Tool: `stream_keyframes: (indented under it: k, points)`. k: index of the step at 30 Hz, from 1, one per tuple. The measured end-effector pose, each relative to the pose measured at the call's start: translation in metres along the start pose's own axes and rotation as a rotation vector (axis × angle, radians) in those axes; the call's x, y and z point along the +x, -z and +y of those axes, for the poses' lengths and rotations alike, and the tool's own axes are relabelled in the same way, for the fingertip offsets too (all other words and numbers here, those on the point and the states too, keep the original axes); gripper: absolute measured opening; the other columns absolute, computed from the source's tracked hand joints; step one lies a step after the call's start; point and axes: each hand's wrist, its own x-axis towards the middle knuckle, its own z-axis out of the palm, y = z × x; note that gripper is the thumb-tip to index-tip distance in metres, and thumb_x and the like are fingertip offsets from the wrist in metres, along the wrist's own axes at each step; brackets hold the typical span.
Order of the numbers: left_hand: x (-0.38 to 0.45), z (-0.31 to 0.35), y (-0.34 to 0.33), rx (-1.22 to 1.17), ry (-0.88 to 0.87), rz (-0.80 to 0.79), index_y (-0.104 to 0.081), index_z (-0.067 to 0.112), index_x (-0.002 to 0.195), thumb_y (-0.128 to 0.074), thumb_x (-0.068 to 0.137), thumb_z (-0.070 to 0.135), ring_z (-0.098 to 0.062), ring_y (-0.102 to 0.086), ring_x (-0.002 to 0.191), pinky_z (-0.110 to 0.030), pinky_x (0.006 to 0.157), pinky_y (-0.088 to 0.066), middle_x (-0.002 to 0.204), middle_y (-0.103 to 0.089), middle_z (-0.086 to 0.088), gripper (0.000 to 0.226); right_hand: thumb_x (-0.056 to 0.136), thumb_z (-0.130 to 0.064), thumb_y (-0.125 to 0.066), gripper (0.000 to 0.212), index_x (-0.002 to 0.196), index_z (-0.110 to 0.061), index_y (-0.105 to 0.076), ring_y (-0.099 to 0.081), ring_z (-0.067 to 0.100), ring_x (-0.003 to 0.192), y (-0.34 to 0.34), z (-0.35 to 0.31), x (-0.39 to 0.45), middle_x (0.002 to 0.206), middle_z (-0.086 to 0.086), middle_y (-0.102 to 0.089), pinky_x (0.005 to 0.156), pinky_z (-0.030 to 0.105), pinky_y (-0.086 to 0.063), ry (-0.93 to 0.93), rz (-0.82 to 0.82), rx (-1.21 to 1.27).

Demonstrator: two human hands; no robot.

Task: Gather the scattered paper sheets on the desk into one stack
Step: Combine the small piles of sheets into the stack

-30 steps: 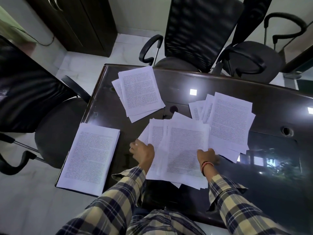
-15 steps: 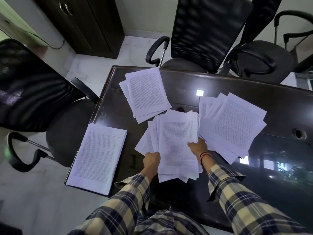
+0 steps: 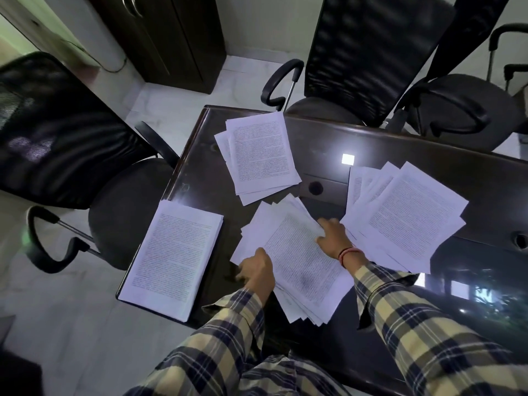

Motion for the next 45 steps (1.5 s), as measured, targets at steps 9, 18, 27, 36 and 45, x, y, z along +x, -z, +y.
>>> stream_keyframes:
  k: [9, 18, 27, 36, 45]
  points:
    - [-0.012, 0.009, 0.003, -0.382, 0.111, -0.176, -0.053, 0.003, 0.122, -0.071, 0.089, 0.024, -0.035, -0.064, 0.108, -0.039, 0.087, -0.052, 0.12, -0.062, -0.013, 0.043, 0.079, -0.037, -0.086, 0.078, 0.136, -0.006, -0.043, -0.06, 0.035, 0.117, -0.018, -0.012, -0.002, 0.128, 0.014, -0.058, 0.094, 0.041, -0.053, -0.124, -0.075, 0.209]
    - [-0.008, 0.067, 0.048, -0.443, -0.465, -0.441, -0.069, 0.005, 0.116, -0.082, 0.084, 0.007, -0.027, -0.076, 0.099, -0.046, 0.086, -0.063, 0.108, -0.079, -0.007, 0.034, 0.069, -0.037, -0.093, 0.058, 0.117, -0.01, -0.073, -0.074, 0.025, 0.103, 0.036, 0.002, -0.031, 0.109, 0.007, -0.078, 0.095, 0.05, -0.058, 0.059, 0.041, 0.918]
    - [-0.037, 0.136, 0.065, -0.451, -0.984, -0.437, -0.075, 0.037, 0.112, -0.072, 0.092, 0.01, -0.038, -0.067, 0.109, -0.05, 0.093, -0.059, 0.106, -0.074, 0.0, 0.033, 0.084, -0.014, -0.081, 0.029, 0.102, -0.034, -0.071, -0.071, 0.026, 0.096, 0.096, -0.033, -0.061, 0.1, 0.006, -0.075, 0.088, 0.044, -0.06, 0.326, 0.407, 0.902]
    - [-0.048, 0.131, 0.056, -0.42, -1.06, -0.365, -0.075, 0.005, 0.113, -0.076, 0.093, 0.017, -0.037, -0.071, 0.102, -0.057, 0.089, -0.059, 0.105, -0.076, -0.018, 0.023, 0.087, -0.025, -0.081, 0.033, 0.117, -0.018, -0.072, -0.07, 0.014, 0.098, 0.096, -0.039, -0.075, 0.106, 0.002, -0.075, 0.087, 0.038, -0.058, 0.327, 0.419, 0.901]
    - [-0.084, 0.162, 0.049, -0.646, -0.979, -0.214, -0.038, 0.014, 0.063, -0.065, 0.097, 0.047, -0.012, -0.034, 0.065, -0.026, 0.065, -0.031, 0.063, -0.034, 0.004, 0.055, 0.101, -0.037, -0.056, 0.033, 0.069, -0.028, -0.06, -0.047, 0.008, 0.072, 0.131, -0.08, -0.09, 0.07, -0.012, -0.054, 0.069, 0.023, -0.042, 0.374, 0.638, 1.164]
